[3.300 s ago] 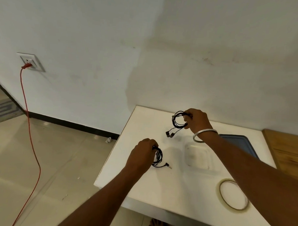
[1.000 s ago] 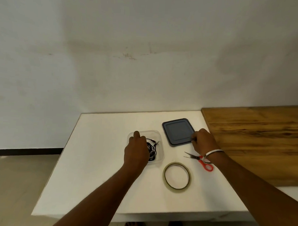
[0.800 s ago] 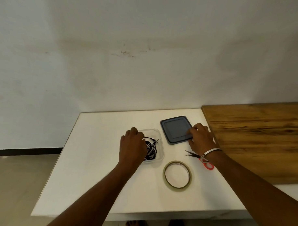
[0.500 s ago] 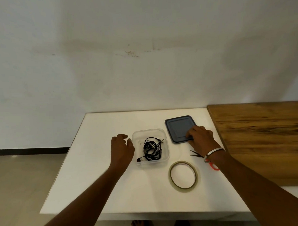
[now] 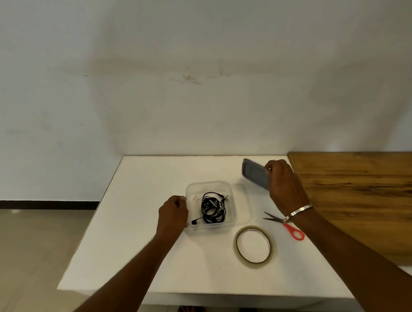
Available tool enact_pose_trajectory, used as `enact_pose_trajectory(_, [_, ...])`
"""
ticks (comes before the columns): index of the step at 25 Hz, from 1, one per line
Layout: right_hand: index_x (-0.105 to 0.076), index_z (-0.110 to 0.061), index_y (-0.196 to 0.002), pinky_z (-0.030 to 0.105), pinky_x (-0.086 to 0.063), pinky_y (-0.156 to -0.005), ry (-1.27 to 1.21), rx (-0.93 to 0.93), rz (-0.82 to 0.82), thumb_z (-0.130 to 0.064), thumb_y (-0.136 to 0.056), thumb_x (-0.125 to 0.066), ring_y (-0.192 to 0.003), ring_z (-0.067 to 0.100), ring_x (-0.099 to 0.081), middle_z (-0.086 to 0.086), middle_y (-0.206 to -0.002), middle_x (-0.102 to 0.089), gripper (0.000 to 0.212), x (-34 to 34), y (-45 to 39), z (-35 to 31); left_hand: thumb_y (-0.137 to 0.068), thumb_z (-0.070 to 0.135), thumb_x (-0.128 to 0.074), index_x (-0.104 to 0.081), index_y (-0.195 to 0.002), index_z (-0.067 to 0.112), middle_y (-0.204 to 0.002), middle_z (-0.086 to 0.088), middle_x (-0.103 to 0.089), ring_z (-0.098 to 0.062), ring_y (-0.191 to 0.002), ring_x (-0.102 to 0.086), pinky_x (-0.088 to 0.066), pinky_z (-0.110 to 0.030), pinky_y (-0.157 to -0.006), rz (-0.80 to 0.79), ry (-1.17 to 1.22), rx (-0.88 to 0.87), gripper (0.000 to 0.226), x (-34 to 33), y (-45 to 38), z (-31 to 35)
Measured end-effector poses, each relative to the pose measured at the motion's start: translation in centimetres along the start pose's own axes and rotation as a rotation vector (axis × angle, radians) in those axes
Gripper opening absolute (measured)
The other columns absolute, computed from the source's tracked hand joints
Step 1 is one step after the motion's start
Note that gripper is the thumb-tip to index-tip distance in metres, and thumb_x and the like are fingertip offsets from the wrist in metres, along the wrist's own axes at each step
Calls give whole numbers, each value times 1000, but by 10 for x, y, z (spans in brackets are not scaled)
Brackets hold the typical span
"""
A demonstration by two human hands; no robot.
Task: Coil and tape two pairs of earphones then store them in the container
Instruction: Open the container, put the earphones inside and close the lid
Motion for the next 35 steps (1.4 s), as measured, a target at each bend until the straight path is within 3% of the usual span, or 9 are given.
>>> enact_pose_trajectory(5, [-50,2,-105,39,-50,-67,-226,-590,203,-13,-99,-41,-83,33,-59,23,-98,-58,19,16,-22,-10,-97,28,-52,-62,-105,13,-92,4,-61,-16,-71,-64,-61,-38,-63,-27,43,-36,19,3,7,2])
enact_pose_trajectory(8, [-57,5,-102,31,-38,-69,-318,-747,114,-7,-99,-38,-94,39,-59,25,-103,-62,23,12,-24,-22,-97,26,-53,-62,-108,11,-95,0,-61,-18,-72,-64,-61,-40,-64,-44,65,-20,21,4,7,0])
enact_pose_trajectory(11, [-61,6,-96,26,-34,-69,-364,-709,-152,-6,-98,-37,-89,32,-59,25,-102,-64,27,-12,-3,-48,-98,27,-47,-63,-103,9,-96,-7,-65,-25,-80,-67,-61,-46,-68,-61,70,12,25,3,7,0])
enact_pose_trajectory(14, [-60,6,-105,25,-37,-71,-358,-692,-250,-5,-97,-38,-92,34,-60,24,-108,-62,26,-36,22,-71,-100,38,-40,-62,-93,0,-88,-16,-65,-30,-78,-65,-60,-48,-71,-56,75,16,44,2,8,2])
enact_pose_trajectory(18, [-57,6,-115,25,-38,-73,-312,-725,-281,-3,-96,-40,-98,36,-57,23,-115,-54,27,-40,32,-92,-95,49,-47,-65,-92,4,-89,-16,-67,-32,-83,-66,-60,-48,-72,-75,99,2,50,2,7,-1])
enact_pose_trajectory(22, [-59,1,-113,36,-45,-86,-201,-698,-286,-9,-96,-41,-104,35,-53,22,-114,-53,26,-38,33,-104,-91,44,-58,-66,-110,10,-89,-4,-68,-25,-84,-68,-59,-46,-78,-93,83,-8,40,2,7,-4])
enact_pose_trajectory(26, [-57,-2,-118,36,-42,-87,-158,-659,-289,-11,-96,-42,-108,34,-49,20,-116,-51,28,-42,38,-102,-91,35,-61,-63,-84,23,-84,-10,-64,-36,-84,-66,-57,-52,-80,-85,61,-47,14,2,7,-4])
enact_pose_trajectory(28, [-54,-2,-121,35,-41,-87,-198,-636,-252,-12,-98,-40,-108,34,-48,21,-118,-51,28,-48,45,-102,-92,35,-59,-59,-76,23,-89,-21,-65,-40,-86,-66,-57,-53,-78,-82,45,-63,20,2,7,-5])
enact_pose_trajectory(35, [-46,-7,-134,32,-43,-82,-185,-500,-239,-21,-100,-36,-101,29,-49,18,-114,-50,37,-55,54,-100,-95,38,-53,-66,-85,10,-89,-24,-67,-37,-80,-67,-59,-50,-73,-99,-8,-119,32,1,2,-7])
Point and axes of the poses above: each hand's wrist, its own y-axis away from the middle knuckle, its own x-axis out of the back of the hand, z = x × y, the point moved 2 cm from there along -y, towards the middle knuckle
